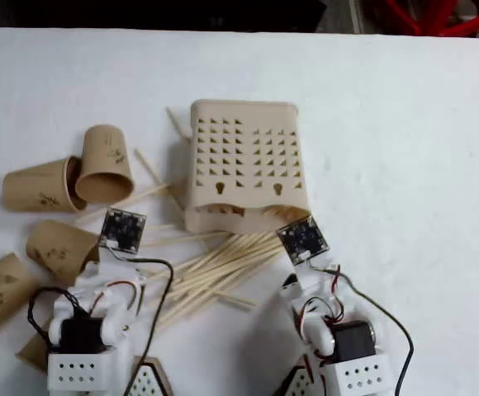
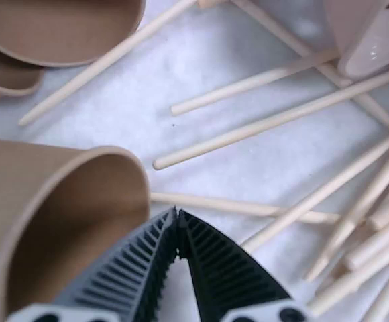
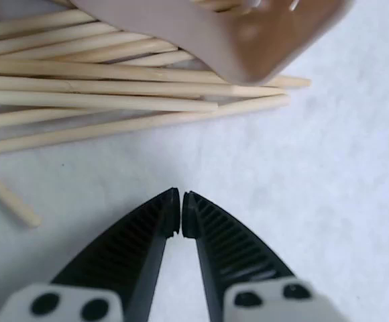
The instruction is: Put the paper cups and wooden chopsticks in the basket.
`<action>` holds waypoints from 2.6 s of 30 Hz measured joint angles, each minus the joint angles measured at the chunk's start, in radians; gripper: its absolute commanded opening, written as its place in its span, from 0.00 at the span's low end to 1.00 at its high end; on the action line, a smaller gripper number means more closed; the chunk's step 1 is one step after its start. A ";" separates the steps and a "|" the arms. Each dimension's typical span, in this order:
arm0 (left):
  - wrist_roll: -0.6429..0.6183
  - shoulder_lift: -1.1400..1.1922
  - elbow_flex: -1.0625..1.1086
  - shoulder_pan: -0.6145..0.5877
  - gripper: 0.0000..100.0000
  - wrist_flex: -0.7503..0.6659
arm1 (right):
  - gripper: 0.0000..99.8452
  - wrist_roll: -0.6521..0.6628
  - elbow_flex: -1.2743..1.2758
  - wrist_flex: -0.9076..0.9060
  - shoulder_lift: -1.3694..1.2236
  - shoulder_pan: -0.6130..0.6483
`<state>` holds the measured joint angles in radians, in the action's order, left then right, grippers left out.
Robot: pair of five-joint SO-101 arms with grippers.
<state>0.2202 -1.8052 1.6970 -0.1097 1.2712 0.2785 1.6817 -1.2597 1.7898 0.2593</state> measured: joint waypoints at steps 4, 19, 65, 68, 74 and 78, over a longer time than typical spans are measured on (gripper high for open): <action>0.000 0.000 0.000 0.000 0.02 0.000 | 0.02 0.000 0.000 0.000 0.000 0.000; 0.000 0.000 0.000 0.000 0.02 0.000 | 0.02 0.000 0.000 0.000 0.000 0.000; 0.124 0.000 -0.063 0.068 0.02 -0.137 | 0.17 0.391 -0.376 0.077 0.014 -0.026; 0.127 0.000 -0.063 0.068 0.02 -0.137 | 0.21 0.324 -0.400 0.063 0.014 -0.026; 0.127 0.000 -0.063 0.068 0.02 -0.137 | 0.21 0.262 -0.370 0.140 -0.054 -0.026; 0.127 0.000 -0.060 0.068 0.02 -0.137 | 0.21 0.184 -0.330 0.259 -0.212 -0.028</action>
<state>0.3475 -1.8052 1.6372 -0.0422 1.1347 0.4626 1.3518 -1.0004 1.5781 0.2317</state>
